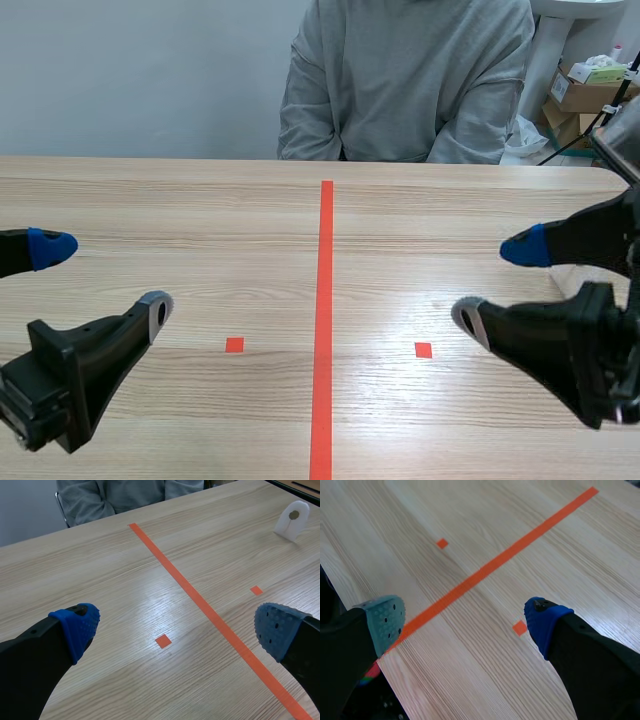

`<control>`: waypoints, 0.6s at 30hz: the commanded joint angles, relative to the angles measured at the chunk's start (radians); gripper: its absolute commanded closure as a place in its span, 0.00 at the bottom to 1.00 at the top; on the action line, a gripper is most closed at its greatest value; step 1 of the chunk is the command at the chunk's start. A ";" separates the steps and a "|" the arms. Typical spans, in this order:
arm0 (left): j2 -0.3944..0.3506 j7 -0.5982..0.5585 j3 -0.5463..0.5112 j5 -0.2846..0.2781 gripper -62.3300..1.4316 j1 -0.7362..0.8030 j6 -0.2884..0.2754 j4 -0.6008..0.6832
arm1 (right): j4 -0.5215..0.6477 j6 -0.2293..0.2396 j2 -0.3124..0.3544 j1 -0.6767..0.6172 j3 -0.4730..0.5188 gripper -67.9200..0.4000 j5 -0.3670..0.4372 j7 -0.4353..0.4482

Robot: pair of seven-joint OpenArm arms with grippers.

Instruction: Do the leaf sorting experiment

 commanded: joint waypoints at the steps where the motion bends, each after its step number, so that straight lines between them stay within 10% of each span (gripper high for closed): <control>1: 0.005 -0.017 -0.003 -0.010 0.00 0.005 -0.002 0.011 | -0.015 0.006 0.000 0.019 0.016 0.28 0.031 -0.002; 18: 0.005 -0.018 -0.003 -0.010 0.00 0.005 -0.002 0.011 | -0.015 0.006 -0.006 0.011 0.018 0.37 0.094 -0.045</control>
